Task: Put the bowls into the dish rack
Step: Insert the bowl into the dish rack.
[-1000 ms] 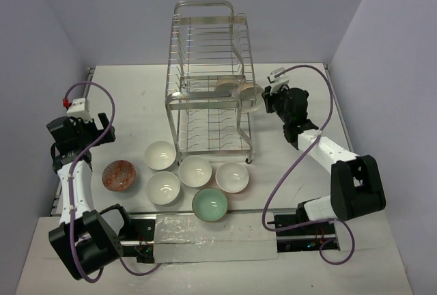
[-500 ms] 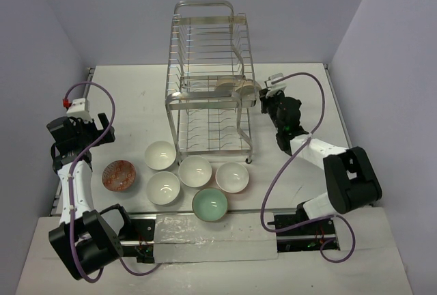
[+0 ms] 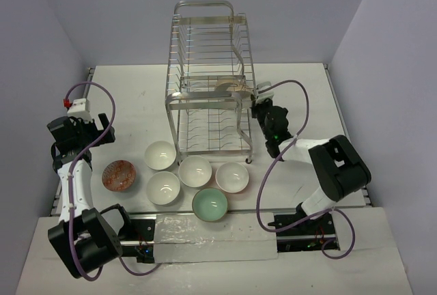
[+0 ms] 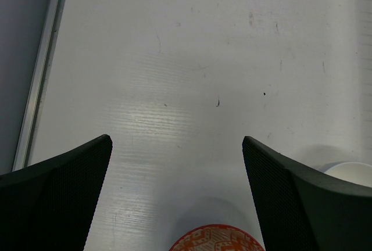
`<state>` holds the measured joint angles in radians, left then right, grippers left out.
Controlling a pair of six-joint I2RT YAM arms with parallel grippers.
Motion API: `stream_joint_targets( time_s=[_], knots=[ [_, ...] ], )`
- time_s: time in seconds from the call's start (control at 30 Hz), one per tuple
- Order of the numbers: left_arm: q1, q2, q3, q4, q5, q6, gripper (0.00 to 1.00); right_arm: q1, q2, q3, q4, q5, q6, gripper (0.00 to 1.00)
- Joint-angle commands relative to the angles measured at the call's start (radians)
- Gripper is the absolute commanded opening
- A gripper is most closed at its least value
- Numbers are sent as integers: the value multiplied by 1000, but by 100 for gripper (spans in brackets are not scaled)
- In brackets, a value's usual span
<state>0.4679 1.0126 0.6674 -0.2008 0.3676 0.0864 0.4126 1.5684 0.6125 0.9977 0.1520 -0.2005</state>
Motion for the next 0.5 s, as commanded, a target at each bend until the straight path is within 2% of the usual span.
stream_joint_targets(
  time_s=[0.0, 0.47],
  knots=[
    [2, 6, -3, 31, -7, 16, 99, 17, 10, 26, 240, 52, -23, 0],
    [2, 15, -2, 34, 2, 18, 99, 54, 122, 62, 329, 70, -102, 0]
  ],
)
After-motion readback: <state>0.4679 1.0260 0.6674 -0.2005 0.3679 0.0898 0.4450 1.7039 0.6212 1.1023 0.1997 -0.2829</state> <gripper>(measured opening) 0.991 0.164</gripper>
